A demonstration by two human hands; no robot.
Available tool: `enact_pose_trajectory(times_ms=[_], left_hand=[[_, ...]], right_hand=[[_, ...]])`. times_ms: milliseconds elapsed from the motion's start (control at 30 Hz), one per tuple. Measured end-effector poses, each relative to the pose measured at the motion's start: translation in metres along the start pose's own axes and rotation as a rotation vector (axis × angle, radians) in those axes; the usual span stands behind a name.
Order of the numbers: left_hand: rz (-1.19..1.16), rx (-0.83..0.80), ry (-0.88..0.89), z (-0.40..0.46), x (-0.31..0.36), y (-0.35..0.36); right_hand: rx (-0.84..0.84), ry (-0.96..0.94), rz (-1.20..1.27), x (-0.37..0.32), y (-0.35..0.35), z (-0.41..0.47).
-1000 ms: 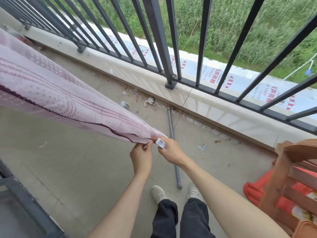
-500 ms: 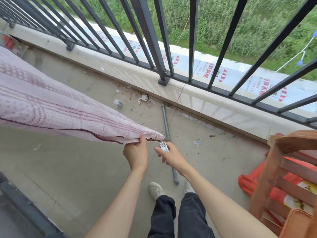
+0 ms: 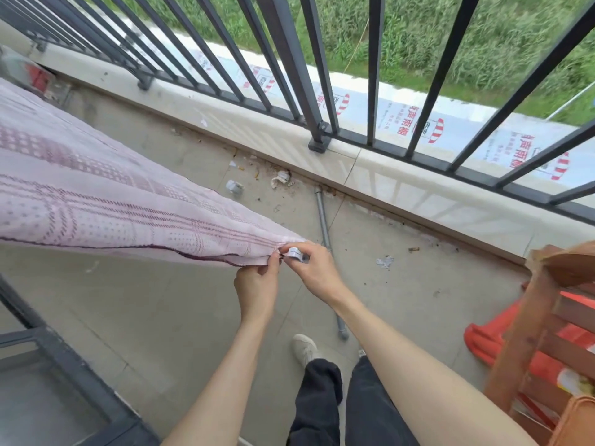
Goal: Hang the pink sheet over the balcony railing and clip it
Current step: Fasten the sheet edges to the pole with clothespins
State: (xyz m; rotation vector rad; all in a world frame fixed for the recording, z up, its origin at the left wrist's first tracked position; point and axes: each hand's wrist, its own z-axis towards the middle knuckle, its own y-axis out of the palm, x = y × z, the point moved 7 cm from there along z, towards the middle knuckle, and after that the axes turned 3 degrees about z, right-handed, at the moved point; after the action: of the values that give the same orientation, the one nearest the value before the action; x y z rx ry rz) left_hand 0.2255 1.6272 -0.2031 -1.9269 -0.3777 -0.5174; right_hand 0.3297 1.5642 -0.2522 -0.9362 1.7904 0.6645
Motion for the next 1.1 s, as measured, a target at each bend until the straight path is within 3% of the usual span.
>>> enact_pose_trajectory(times_ms=[300,467,567,700,800,1100], left_hand=[[0.012,-0.022,0.029,-0.003,0.006,-0.001],[0.037,0.053,0.099,-0.008,0.02,-0.002],[0.017,0.087,0.075,-0.007,0.022,-0.002],[-0.02,0.017,-0.036,-0.007,0.008,0.002],[-0.079,-0.024,-0.078,-0.007,0.0,0.005],[-0.127,-0.045,-0.116,-0.01,-0.001,0.004]], right_hand=[[0.049,-0.078,-0.257,0.004,0.004,0.008],[0.076,-0.083,-0.225,0.005,0.0,0.001],[0.082,-0.02,-0.124,0.007,0.001,0.001],[0.058,0.294,0.108,0.029,-0.006,-0.019],[0.041,0.429,0.211,0.048,-0.006,-0.041],[0.093,0.5,0.534,0.048,-0.005,-0.052]])
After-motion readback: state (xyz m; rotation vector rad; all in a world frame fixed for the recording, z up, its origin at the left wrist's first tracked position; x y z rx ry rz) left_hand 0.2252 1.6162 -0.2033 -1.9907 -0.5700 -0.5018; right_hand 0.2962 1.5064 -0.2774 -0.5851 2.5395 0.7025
